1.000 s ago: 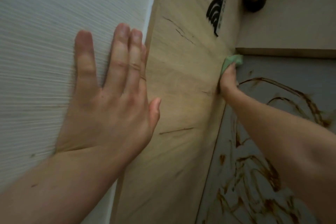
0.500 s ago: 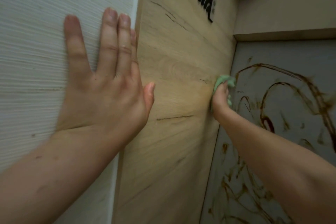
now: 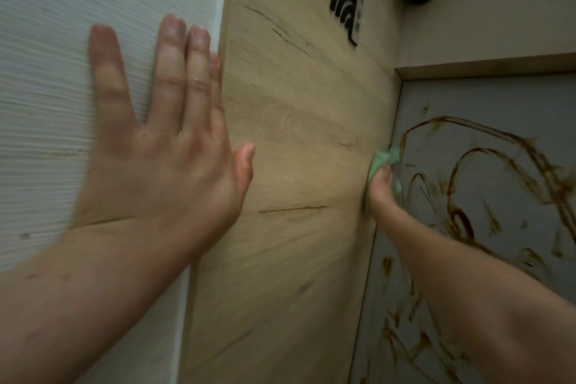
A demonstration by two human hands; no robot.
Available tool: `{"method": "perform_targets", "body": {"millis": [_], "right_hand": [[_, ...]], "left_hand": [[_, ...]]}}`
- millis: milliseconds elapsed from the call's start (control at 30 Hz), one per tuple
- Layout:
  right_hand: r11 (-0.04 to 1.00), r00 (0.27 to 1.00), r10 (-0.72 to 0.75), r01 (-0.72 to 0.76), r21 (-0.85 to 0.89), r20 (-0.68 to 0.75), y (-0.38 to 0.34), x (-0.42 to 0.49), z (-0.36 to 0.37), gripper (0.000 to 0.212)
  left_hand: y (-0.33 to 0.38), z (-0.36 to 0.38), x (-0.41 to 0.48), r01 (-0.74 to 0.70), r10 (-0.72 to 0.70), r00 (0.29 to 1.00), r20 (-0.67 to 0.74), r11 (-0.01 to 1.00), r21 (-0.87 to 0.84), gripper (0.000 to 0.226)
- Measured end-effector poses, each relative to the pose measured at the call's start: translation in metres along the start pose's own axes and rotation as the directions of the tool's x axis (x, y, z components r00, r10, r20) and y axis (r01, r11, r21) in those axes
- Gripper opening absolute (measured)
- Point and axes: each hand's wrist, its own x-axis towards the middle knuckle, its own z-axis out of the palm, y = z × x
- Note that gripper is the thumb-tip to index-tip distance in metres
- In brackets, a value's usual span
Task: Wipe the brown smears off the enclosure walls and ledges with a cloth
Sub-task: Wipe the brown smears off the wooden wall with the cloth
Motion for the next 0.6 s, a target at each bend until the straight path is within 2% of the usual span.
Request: {"method": "perform_targets", "body": {"millis": [67, 133, 167, 233, 267, 300, 333, 367, 400, 433, 467, 500, 567, 600], "right_hand": [[0.999, 0.999, 0.048, -0.048, 0.02, -0.019, 0.017, -0.003, 0.004, 0.063], [0.999, 0.998, 0.031, -0.029, 0.042, -0.047, 0.015, -0.024, 0.009, 0.065], [0.999, 0.998, -0.026, 0.027, 0.028, -0.05, 0.007, -0.042, 0.011, 0.065], [0.95, 0.952, -0.307, 0.307, -0.054, 0.008, -0.008, -0.099, 0.019, 0.069], [0.862, 0.868, -0.49, 0.496, -0.107, 0.083, -0.013, -0.136, 0.024, 0.068], [0.731, 0.74, -0.652, 0.671, -0.124, 0.163, -0.018, -0.172, 0.03, 0.066], [0.585, 0.591, -0.773, 0.805, -0.104, 0.23, -0.019, -0.197, 0.034, 0.066], [0.471, 0.473, -0.839, 0.879, -0.076, 0.269, -0.021, -0.211, 0.037, 0.067], [0.414, 0.413, -0.873, 0.909, -0.052, 0.259, -0.027, -0.209, 0.036, 0.068], [0.392, 0.394, -0.892, 0.918, -0.055, 0.224, -0.038, -0.197, 0.036, 0.068], [0.414, 0.422, -0.886, 0.907, -0.08, 0.191, -0.049, -0.18, 0.033, 0.068], [0.472, 0.486, -0.858, 0.873, -0.12, 0.165, -0.058, -0.158, 0.031, 0.067], [0.675, 0.696, -0.709, 0.716, -0.178, 0.114, -0.059, -0.1, 0.024, 0.061], [0.814, 0.828, -0.557, 0.56, -0.155, 0.071, -0.05, -0.071, 0.018, 0.058]], "left_hand": [[0.001, -0.003, 0.0, -0.002, 0.001, 1.0, 0.019, 1.0, 0.017, 0.081], [0.004, -0.011, 0.001, -0.007, 0.003, 0.999, 0.045, 0.996, 0.089, 0.082], [0.005, -0.015, -0.001, -0.011, 0.004, 0.999, 0.052, 0.99, 0.138, 0.082], [0.006, -0.021, -0.005, -0.028, 0.016, 0.998, 0.06, 0.975, 0.218, 0.083], [0.007, -0.024, -0.006, -0.035, 0.019, 0.997, 0.071, 0.972, 0.233, 0.083], [0.007, -0.026, -0.005, -0.037, 0.017, 0.996, 0.087, 0.971, 0.236, 0.083], [0.007, -0.03, -0.004, -0.033, 0.009, 0.995, 0.103, 0.972, 0.233, 0.082], [0.008, -0.032, -0.003, -0.031, 0.004, 0.994, 0.114, 0.971, 0.237, 0.082], [0.008, -0.032, -0.004, -0.029, -0.001, 0.993, 0.118, 0.968, 0.249, 0.082], [0.008, -0.031, -0.004, -0.027, -0.004, 0.993, 0.118, 0.964, 0.265, 0.082], [0.009, -0.03, -0.005, -0.029, -0.004, 0.993, 0.118, 0.96, 0.278, 0.082], [0.009, -0.029, -0.005, -0.03, -0.003, 0.993, 0.115, 0.958, 0.286, 0.083], [0.008, -0.028, -0.003, -0.025, -0.006, 0.994, 0.113, 0.962, 0.272, 0.083], [0.008, -0.028, -0.003, -0.022, -0.006, 0.994, 0.107, 0.966, 0.258, 0.083]]}}
